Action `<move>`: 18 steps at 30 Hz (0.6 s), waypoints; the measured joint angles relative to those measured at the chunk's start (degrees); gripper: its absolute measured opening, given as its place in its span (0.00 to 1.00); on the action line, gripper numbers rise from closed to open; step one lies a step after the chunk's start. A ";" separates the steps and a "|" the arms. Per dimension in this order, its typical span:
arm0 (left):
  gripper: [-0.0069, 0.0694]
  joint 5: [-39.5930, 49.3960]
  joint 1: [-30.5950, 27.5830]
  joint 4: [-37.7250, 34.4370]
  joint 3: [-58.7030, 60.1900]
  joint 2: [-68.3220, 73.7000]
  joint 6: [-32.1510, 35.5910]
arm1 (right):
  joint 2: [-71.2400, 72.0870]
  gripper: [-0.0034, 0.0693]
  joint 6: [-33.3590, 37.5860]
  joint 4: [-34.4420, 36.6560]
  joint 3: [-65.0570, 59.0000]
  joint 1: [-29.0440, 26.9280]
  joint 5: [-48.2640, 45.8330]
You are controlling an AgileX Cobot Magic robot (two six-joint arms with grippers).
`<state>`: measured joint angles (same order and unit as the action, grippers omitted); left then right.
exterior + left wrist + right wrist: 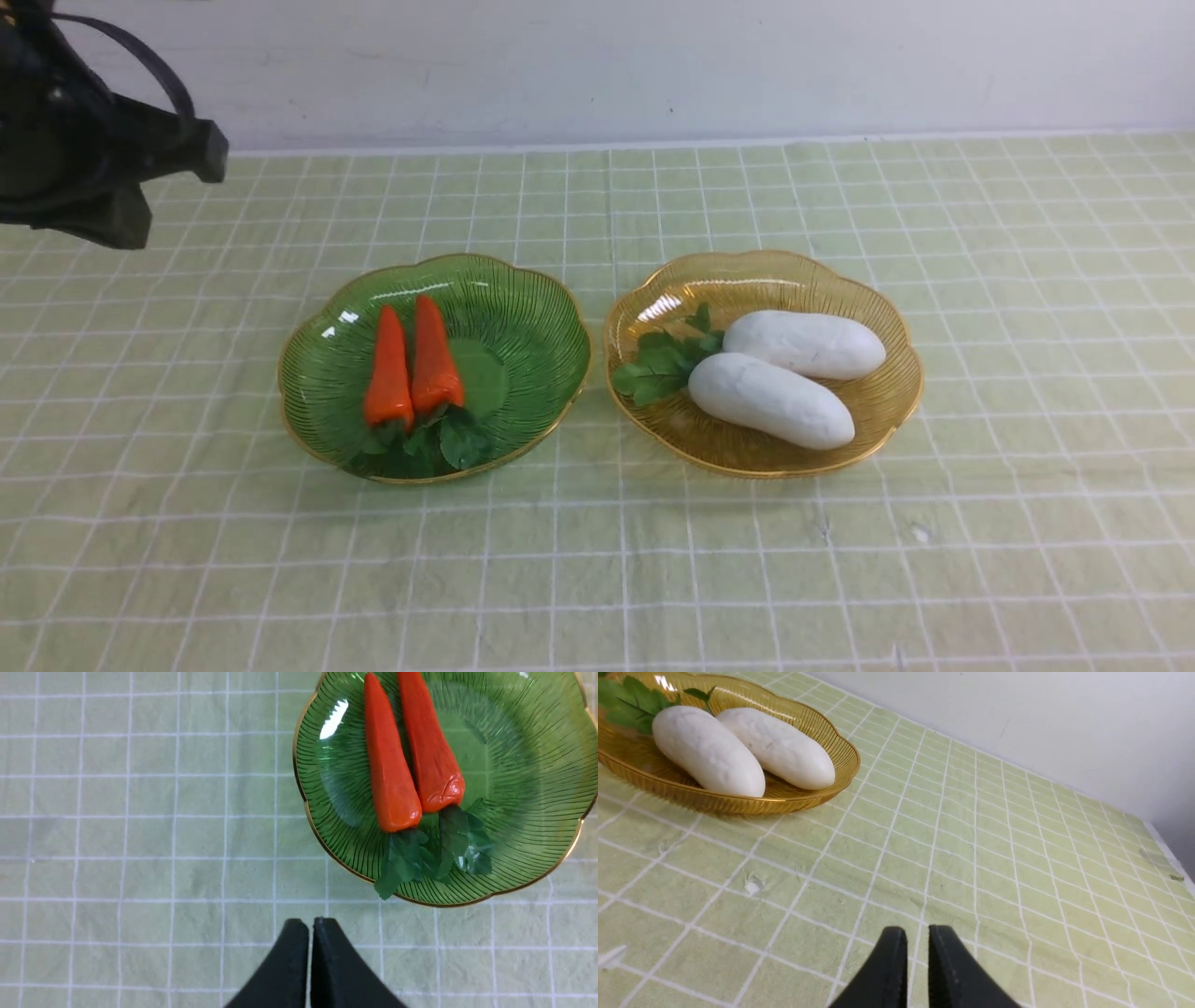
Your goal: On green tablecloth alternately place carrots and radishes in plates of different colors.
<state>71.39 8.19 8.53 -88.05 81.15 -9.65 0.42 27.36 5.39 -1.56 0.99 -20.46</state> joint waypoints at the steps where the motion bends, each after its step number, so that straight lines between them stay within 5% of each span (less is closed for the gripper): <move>1: 0.08 0.21 0.00 0.01 0.00 -0.75 0.56 | 0.00 0.14 0.00 0.00 0.00 0.00 0.00; 10: 0.08 0.49 0.00 -0.25 0.06 -4.76 7.33 | 0.00 0.14 -0.69 0.41 0.03 -0.02 -0.06; 18: 0.08 0.51 0.00 -2.52 2.48 -12.93 8.79 | 0.00 0.14 -10.62 4.14 0.16 -0.02 -1.05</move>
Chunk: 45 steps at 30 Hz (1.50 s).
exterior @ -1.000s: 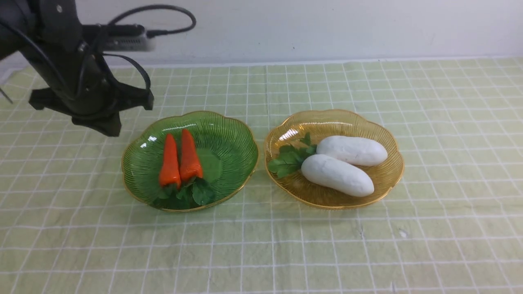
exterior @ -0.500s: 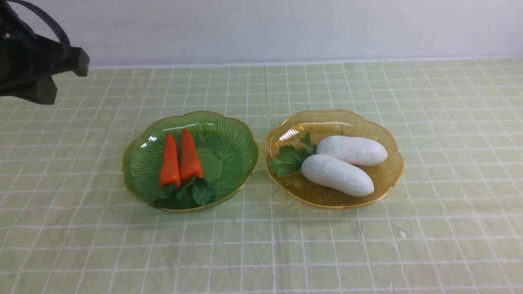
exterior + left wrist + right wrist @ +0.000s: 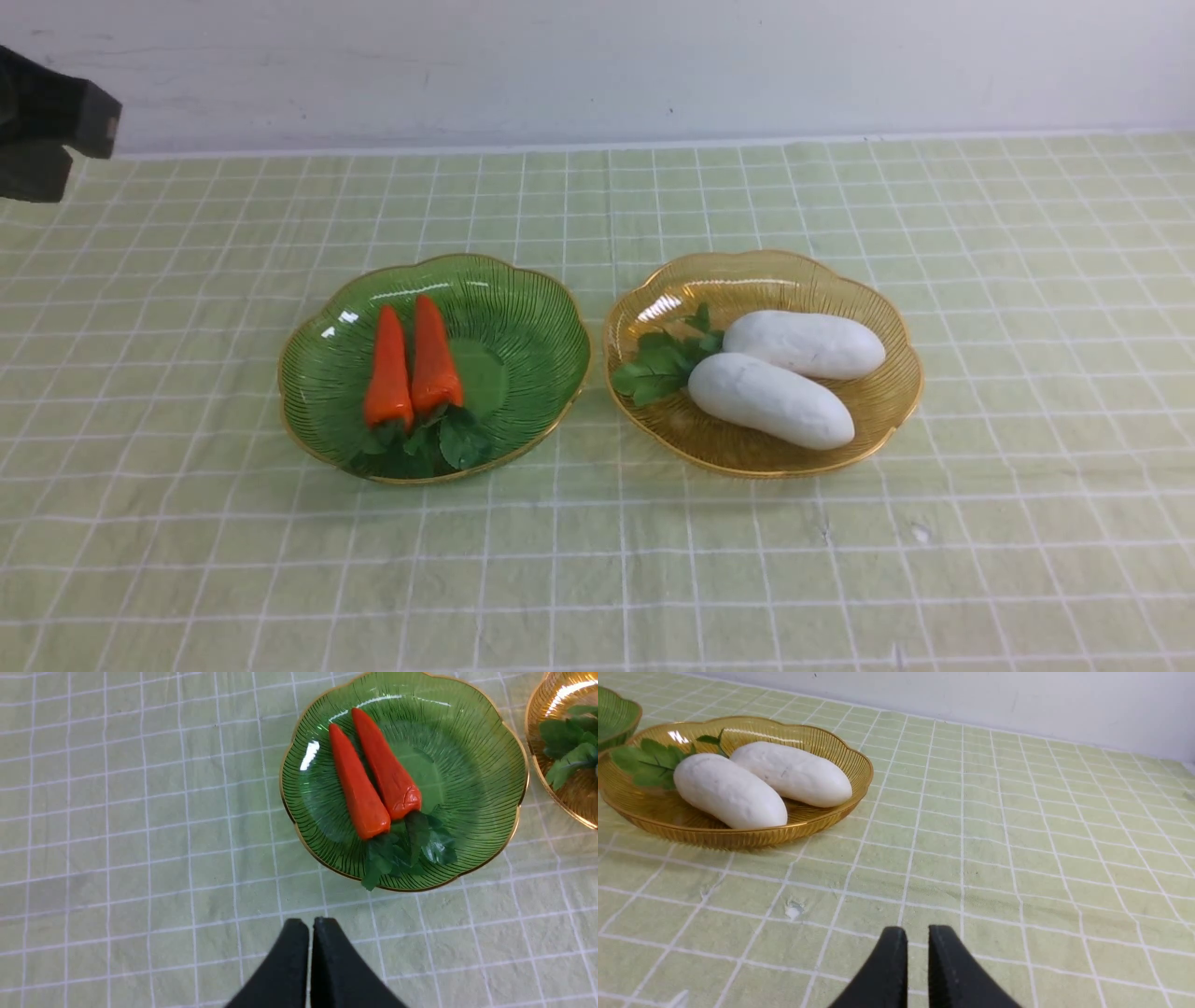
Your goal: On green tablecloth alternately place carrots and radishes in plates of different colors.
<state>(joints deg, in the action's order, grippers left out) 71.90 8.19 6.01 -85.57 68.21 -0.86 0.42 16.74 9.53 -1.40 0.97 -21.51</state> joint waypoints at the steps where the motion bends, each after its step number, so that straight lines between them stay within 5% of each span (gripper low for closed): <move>1: 0.08 0.00 0.00 0.00 1.57 -2.08 0.00 | 0.00 0.14 -0.41 0.18 0.00 0.00 0.00; 8: 0.08 -3.00 0.00 -5.27 22.26 -22.82 0.86 | 0.00 0.14 -1.16 0.18 0.04 0.00 -0.04; 13: 0.08 -28.89 0.00 -10.82 46.75 -44.54 -0.81 | 0.00 0.14 -1.16 0.18 0.04 0.00 -0.04; 21: 0.08 -51.93 0.00 -11.43 64.59 -58.67 -2.95 | 0.00 0.14 -1.16 0.18 0.04 -0.05 -0.04; 45: 0.08 -55.36 -1.06 -6.01 84.92 -68.10 -1.96 | 0.00 0.14 -1.16 0.24 0.04 -0.05 -0.04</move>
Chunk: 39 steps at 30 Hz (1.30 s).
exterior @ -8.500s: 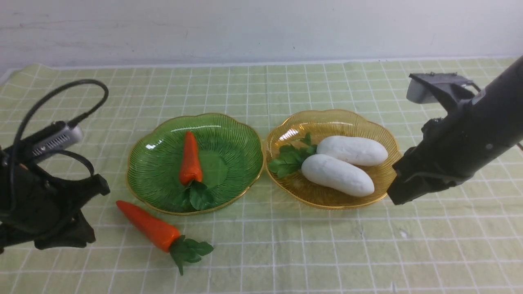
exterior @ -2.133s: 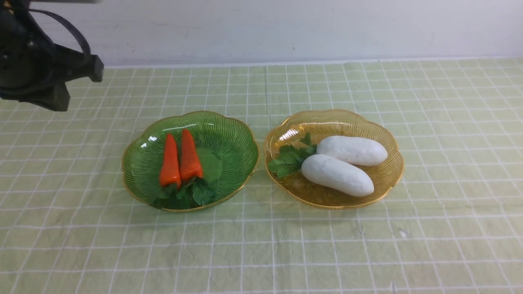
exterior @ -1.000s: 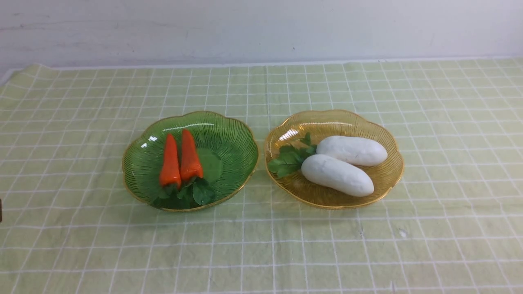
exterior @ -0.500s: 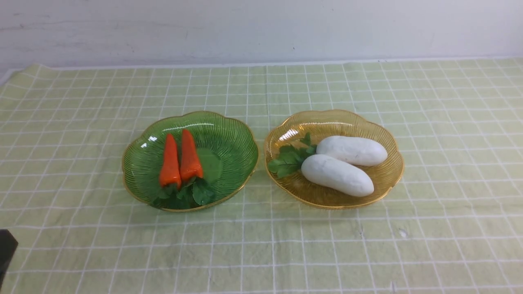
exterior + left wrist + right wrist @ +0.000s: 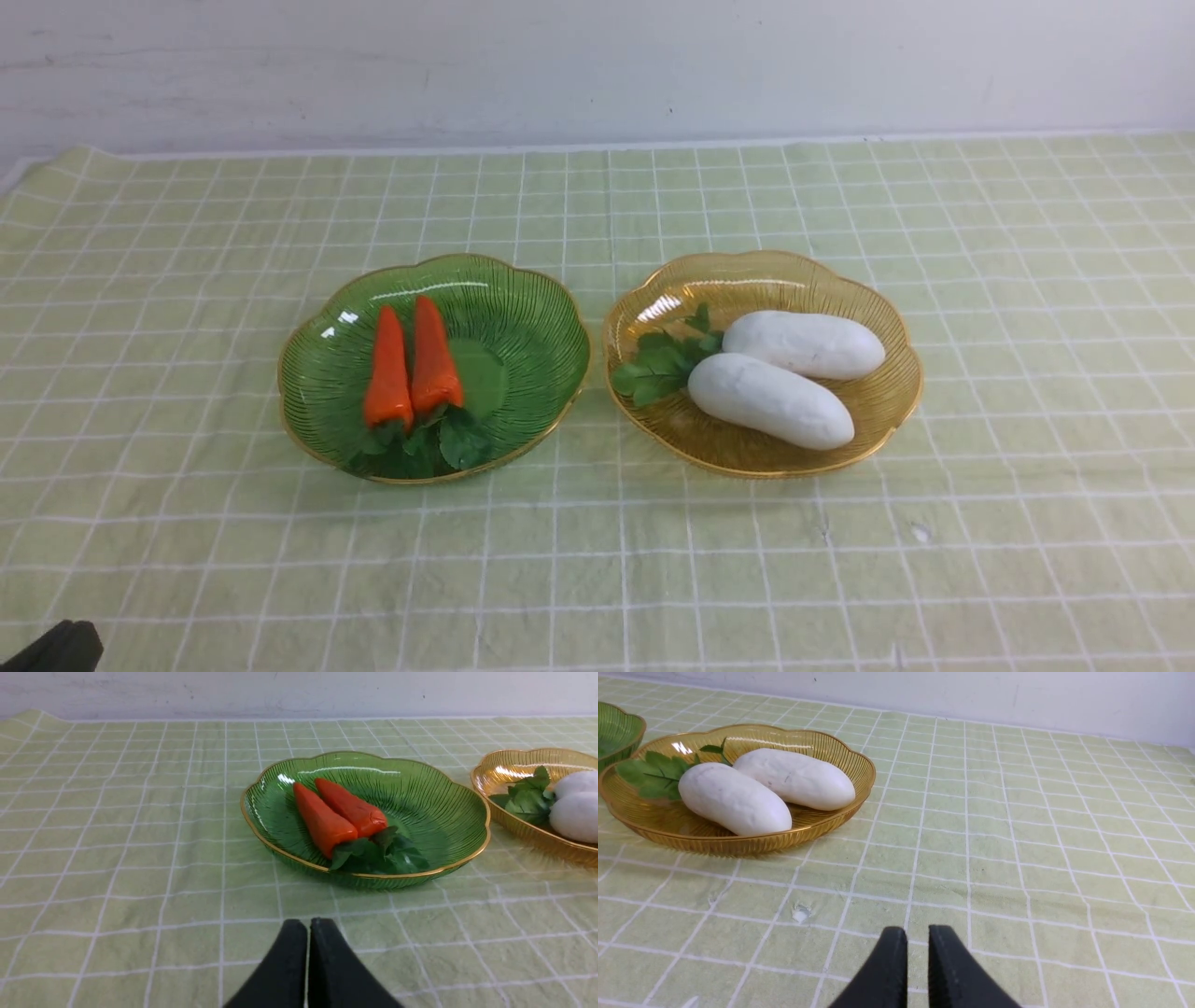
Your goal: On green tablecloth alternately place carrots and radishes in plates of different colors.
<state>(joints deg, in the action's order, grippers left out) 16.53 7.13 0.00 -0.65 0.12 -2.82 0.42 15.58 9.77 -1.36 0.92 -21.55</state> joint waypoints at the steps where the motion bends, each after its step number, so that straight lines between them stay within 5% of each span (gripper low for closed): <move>1: 0.08 -0.08 -0.72 0.00 0.95 -0.42 0.04 | 0.00 0.14 0.00 0.00 0.00 0.00 0.00; 39: 0.08 5.33 -3.00 0.00 2.24 -0.72 -0.13 | 0.00 0.14 0.00 0.12 0.00 0.00 -0.07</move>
